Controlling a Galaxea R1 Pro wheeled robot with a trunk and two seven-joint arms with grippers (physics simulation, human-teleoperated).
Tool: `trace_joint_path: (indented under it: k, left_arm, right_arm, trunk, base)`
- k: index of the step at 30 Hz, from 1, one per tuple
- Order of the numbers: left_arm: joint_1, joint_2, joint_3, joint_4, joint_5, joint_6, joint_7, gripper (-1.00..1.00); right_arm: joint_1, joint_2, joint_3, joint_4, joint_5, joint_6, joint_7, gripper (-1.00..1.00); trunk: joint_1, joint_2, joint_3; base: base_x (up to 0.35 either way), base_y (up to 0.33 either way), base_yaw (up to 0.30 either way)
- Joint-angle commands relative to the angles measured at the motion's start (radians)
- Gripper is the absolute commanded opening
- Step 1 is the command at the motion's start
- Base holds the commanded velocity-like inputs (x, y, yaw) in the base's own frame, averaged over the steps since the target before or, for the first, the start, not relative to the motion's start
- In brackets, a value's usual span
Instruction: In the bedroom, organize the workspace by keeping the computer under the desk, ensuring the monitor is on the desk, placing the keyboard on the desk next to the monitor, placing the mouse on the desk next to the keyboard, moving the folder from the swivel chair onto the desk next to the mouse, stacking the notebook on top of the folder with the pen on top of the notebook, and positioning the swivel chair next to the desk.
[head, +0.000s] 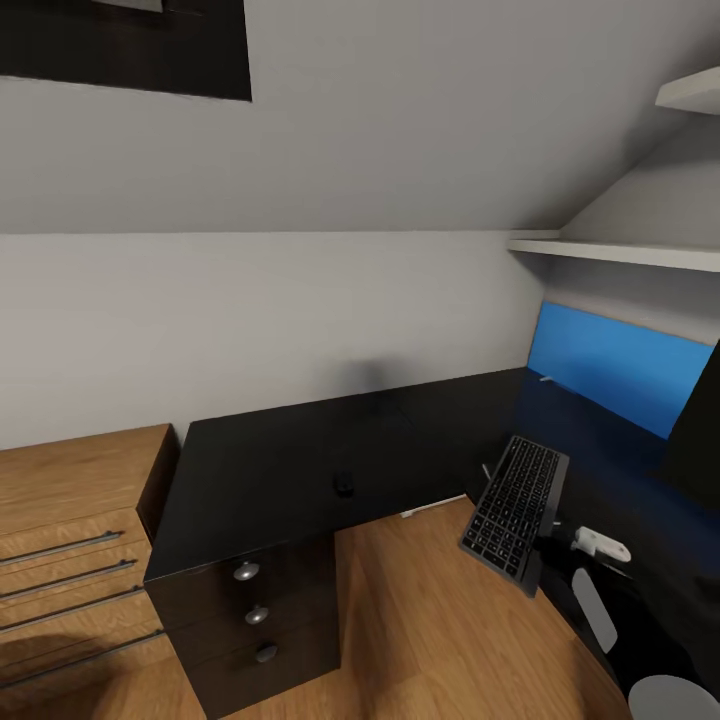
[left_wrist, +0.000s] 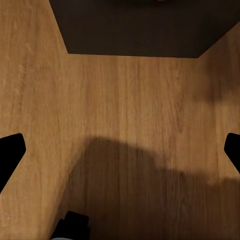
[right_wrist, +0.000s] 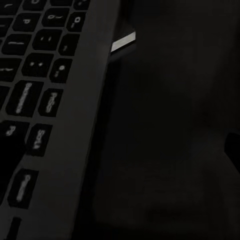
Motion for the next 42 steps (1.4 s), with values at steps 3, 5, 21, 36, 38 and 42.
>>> trace_joint_path:
  k: [3, 5, 21, 36, 38, 42]
  left_arm:
    - [-0.001, 0.000, -0.002, 0.001, 0.006, -0.003, -0.001, 1.00]
    - [-0.001, 0.000, -0.002, 0.001, 0.006, -0.003, -0.001, 1.00]
    - [-0.001, 0.000, -0.002, 0.001, 0.006, -0.004, -0.001, 1.00]
    - [-0.001, 0.000, -0.002, 0.001, 0.006, -0.003, -0.002, 1.00]
    - [-0.001, 0.000, -0.002, 0.001, 0.006, -0.003, -0.002, 1.00]
    - [-0.001, 0.000, -0.002, 0.001, 0.006, -0.003, -0.002, 1.00]
  right_arm:
    - [0.000, -0.001, 0.002, -0.003, -0.010, -0.032, -0.007, 1.00]
    - [0.000, -0.002, 0.003, -0.004, -0.010, -0.048, -0.004, 1.00]
    - [0.000, -0.001, 0.006, -0.002, -0.004, -0.058, 0.018, 1.00]
    - [0.000, 0.001, 0.022, -0.001, -0.003, -0.058, 0.018, 1.00]
    - [0.000, 0.001, 0.023, -0.001, -0.003, -0.058, 0.018, 1.00]
    - [0.000, 0.000, 0.023, -0.001, -0.003, -0.058, 0.018, 1.00]
  trunk:
    - [0.000, -0.001, -0.001]
    - [0.000, -0.001, -0.001]
    - [0.000, -0.001, -0.001]
    - [0.000, -0.001, -0.001]
    - [0.000, -0.001, -0.001]
    - [0.000, -0.001, -0.001]
  base:
    - [0.000, 0.000, 0.000]
    - [0.000, 0.000, 0.000]
    - [0.000, 0.004, 0.000]
    - [0.078, 0.060, 0.000]
    - [0.100, 0.002, 0.000]
    - [0.168, 0.001, 0.000]
